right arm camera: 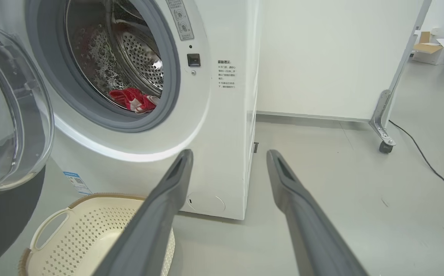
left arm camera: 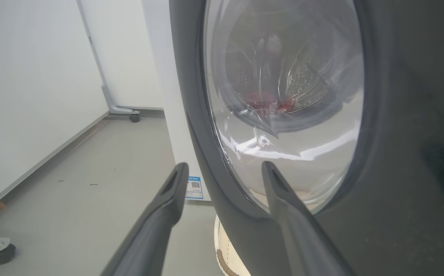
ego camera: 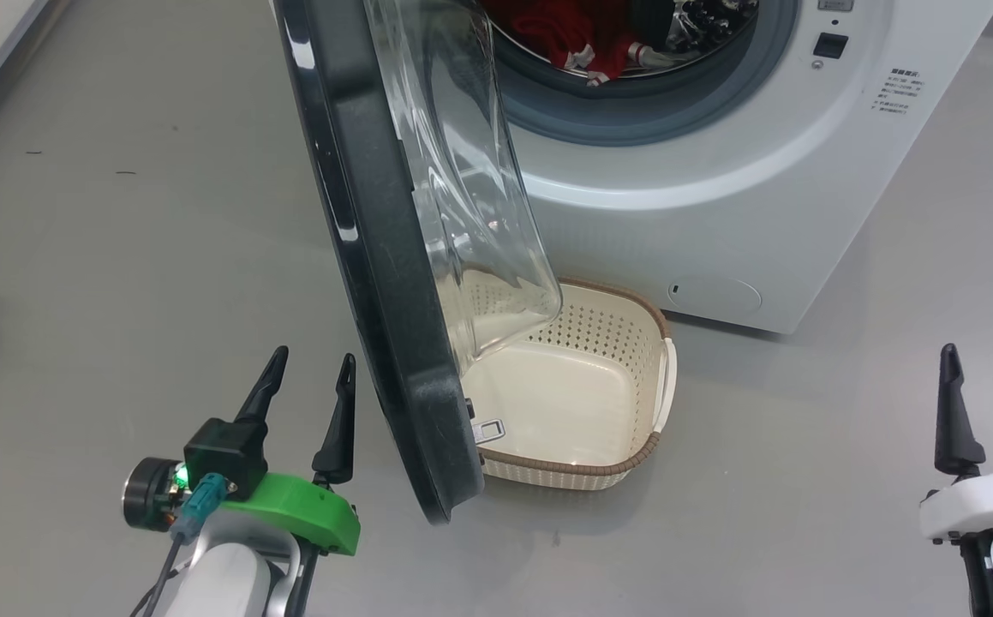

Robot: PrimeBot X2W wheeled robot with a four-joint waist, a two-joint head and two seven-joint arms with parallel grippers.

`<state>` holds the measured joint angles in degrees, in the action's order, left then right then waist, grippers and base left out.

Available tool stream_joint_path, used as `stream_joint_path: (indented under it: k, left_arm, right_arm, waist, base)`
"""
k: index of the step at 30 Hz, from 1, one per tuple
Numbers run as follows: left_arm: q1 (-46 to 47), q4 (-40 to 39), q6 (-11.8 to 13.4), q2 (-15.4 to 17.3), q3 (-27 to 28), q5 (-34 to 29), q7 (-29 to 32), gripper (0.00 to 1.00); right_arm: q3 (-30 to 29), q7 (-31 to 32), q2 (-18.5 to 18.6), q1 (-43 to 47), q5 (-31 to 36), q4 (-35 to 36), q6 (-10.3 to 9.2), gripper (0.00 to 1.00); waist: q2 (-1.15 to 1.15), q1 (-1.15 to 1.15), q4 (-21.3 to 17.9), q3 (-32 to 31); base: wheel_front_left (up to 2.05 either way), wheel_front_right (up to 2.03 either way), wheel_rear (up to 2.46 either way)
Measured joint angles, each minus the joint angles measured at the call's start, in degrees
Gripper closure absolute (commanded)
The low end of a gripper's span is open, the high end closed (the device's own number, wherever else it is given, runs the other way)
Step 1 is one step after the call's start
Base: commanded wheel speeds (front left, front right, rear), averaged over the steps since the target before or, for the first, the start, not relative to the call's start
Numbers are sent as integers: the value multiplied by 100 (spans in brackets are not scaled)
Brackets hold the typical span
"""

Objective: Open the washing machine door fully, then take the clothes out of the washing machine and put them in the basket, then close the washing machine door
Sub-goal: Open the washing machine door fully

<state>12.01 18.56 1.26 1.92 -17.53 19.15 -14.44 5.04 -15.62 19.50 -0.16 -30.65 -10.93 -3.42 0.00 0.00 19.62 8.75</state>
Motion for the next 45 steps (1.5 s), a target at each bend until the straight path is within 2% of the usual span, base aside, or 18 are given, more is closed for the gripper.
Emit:
stream_joint_path:
  k: [2, 5, 9, 16, 31, 45]
  left_arm:
    - [0, 3, 1, 0, 10, 0, 0, 0]
    - [0, 9, 1, 0, 25, 0, 0, 0]
    - [0, 16, 1, 0, 40, 0, 0, 0]
    - [0, 44, 1, -1, 41, 2, 0, 0]
    - [0, 132, 2, 0, 57, 52, 0, 0]
    - [0, 192, 52, 0, 60, 86, 0, 0]
  right_arm:
    - [15, 20, -19, 35, 248, 41, -156, 0]
    - [-62, 69, -214, 64, 491, 244, -229, 0]
    - [-125, 69, -511, 68, 764, 520, -229, 0]
    - [-122, 69, -927, 271, 1077, 583, -235, 0]
    - [-107, 69, -1337, 430, 1517, 622, -216, 0]
    - [-146, 69, -1499, 517, 1714, 651, -16, 0]
  waist:
    - [0, 0, -10, -1]
    - [0, 0, -29, 1]
    - [0, 0, -61, 12]
    - [0, 0, -104, 28]
    - [0, 0, -146, 19]
    - [0, 0, -152, -23]
  base:
    - [0, 0, 0]
    - [0, 0, 0]
    - [0, 0, 0]
    - [0, 0, 0]
    - [0, 0, 0]
    - [0, 0, 0]
